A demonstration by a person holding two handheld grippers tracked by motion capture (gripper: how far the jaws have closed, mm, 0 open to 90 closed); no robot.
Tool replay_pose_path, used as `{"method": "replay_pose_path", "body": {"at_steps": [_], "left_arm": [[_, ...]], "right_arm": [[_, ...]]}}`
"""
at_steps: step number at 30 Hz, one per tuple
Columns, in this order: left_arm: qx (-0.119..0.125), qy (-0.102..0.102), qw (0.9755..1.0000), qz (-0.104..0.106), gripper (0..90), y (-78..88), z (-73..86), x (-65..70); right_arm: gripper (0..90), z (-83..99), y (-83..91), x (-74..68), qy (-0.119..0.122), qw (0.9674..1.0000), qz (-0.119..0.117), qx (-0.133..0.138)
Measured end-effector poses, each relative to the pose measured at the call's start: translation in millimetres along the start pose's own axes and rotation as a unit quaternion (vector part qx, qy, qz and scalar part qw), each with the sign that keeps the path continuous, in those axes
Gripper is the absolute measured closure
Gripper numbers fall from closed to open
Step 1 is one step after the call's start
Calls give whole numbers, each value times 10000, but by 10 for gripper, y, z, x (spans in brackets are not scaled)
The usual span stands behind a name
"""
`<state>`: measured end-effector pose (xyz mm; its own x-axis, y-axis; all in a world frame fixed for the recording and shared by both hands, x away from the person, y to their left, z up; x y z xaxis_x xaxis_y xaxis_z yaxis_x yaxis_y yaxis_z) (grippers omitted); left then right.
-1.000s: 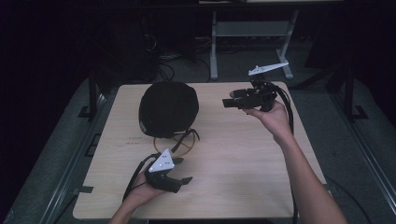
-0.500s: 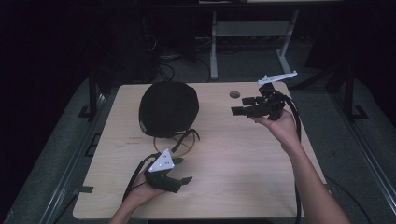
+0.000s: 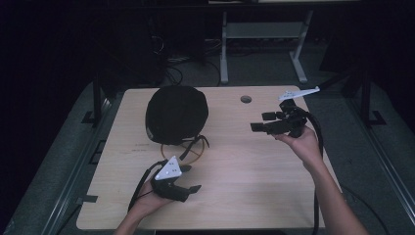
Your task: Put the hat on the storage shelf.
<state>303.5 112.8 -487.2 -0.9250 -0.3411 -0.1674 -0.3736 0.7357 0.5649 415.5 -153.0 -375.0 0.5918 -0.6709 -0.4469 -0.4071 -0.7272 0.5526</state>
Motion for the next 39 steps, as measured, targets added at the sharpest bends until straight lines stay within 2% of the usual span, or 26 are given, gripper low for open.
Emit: {"method": "replay_pose_path", "body": {"at_steps": [19, 28, 39], "left_arm": [[-25, 46, 10000, 14, 250, -11, 10, 6], [-19, 52, 10000, 7, 250, -16, 13, 3], [-44, 57, 10000, 30, 250, -18, 18, 8]], "right_arm": [[212, 461, 80, 182, -211, 9997, 11, -113], [205, 611, 114, 213, -243, 9996, 27, -134], [202, 879, 186, 250, -286, 9993, 46, -215]]}}
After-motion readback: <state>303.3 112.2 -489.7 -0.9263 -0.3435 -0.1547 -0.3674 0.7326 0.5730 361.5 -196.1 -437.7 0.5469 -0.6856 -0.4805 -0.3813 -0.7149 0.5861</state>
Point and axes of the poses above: each handheld gripper's, and its own axes: y roughly backward along the jaws, z roughly out of its underside, x roughly to its right, the point moved 8 cm from there along -y, roughly forward along the jaws, and after that the axes turned 11 degrees about -y, right-handed, at the moved point
